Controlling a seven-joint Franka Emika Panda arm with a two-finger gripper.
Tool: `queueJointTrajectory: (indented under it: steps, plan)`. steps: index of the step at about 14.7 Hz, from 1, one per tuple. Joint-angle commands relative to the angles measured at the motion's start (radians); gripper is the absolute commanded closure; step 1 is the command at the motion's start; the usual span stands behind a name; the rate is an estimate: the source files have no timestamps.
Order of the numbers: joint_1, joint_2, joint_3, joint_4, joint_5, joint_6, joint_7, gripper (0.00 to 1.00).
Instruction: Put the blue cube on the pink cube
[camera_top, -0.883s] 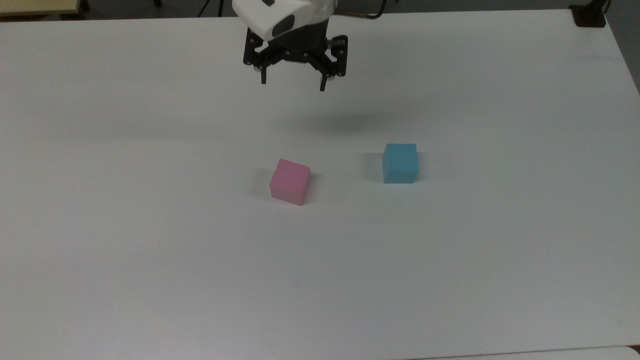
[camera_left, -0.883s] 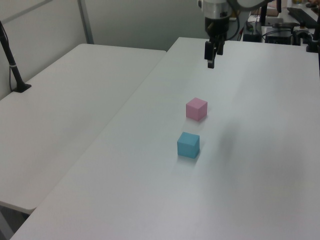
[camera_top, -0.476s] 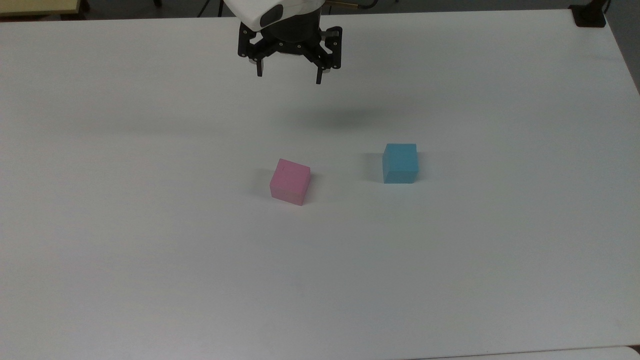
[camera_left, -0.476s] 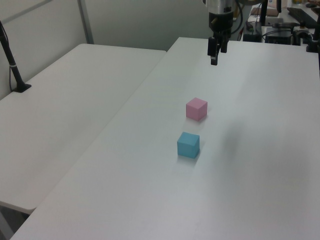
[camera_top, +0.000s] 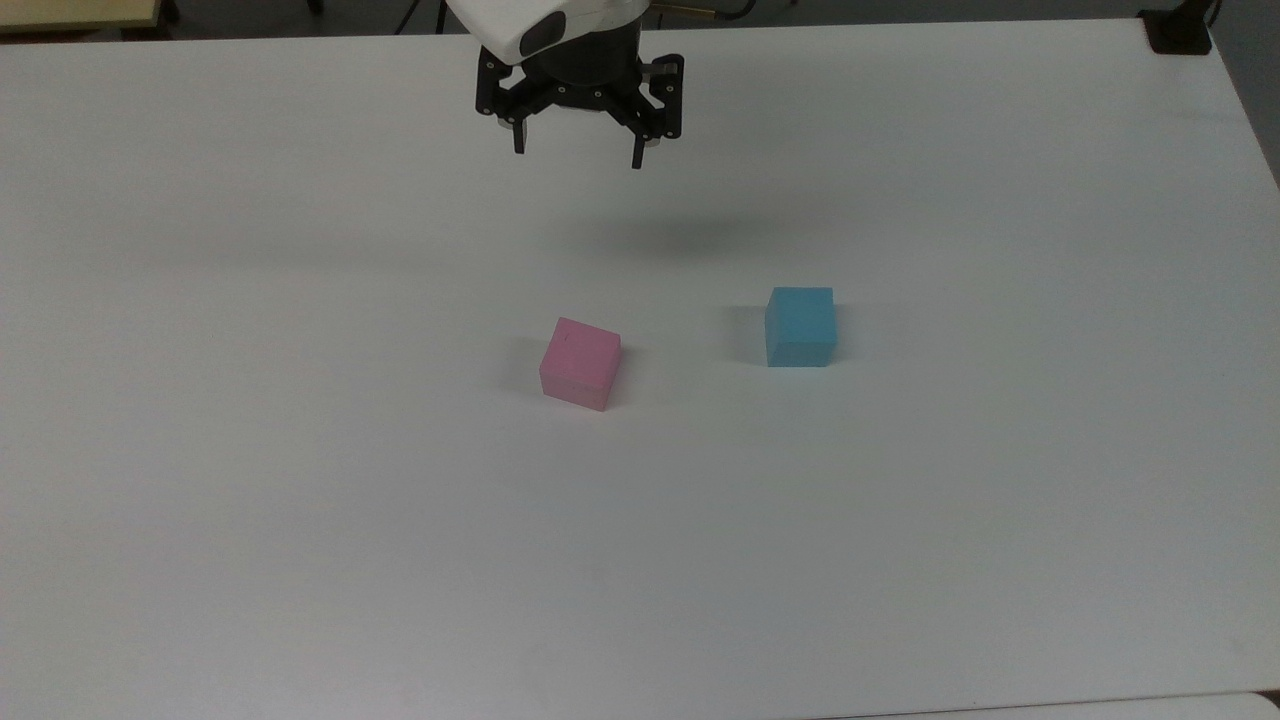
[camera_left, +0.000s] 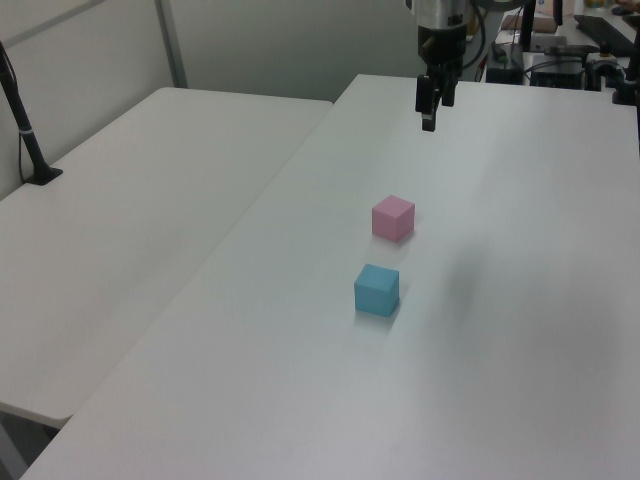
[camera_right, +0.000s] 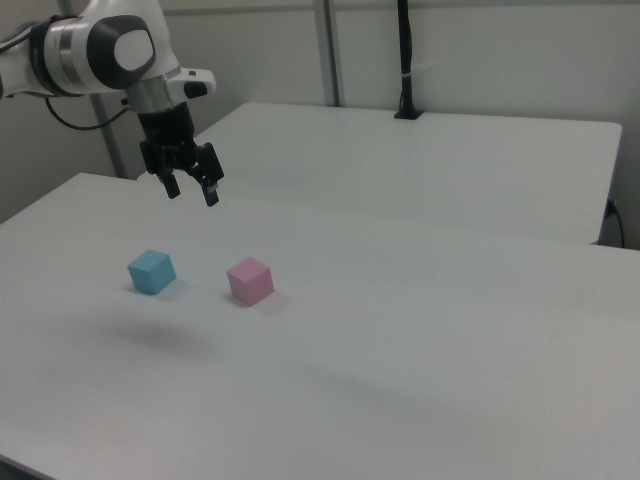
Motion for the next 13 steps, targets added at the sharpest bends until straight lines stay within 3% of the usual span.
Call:
queueJointTrajectory:
  steps: [1, 5, 13]
  plan:
    - [0.005, -0.005, -0.008, -0.018, 0.024, 0.006, -0.017, 0.0]
    - [0.022, 0.039, 0.006, -0.017, 0.026, 0.055, -0.002, 0.0]
    - [0.215, 0.197, 0.006, -0.018, 0.05, 0.168, 0.101, 0.0]
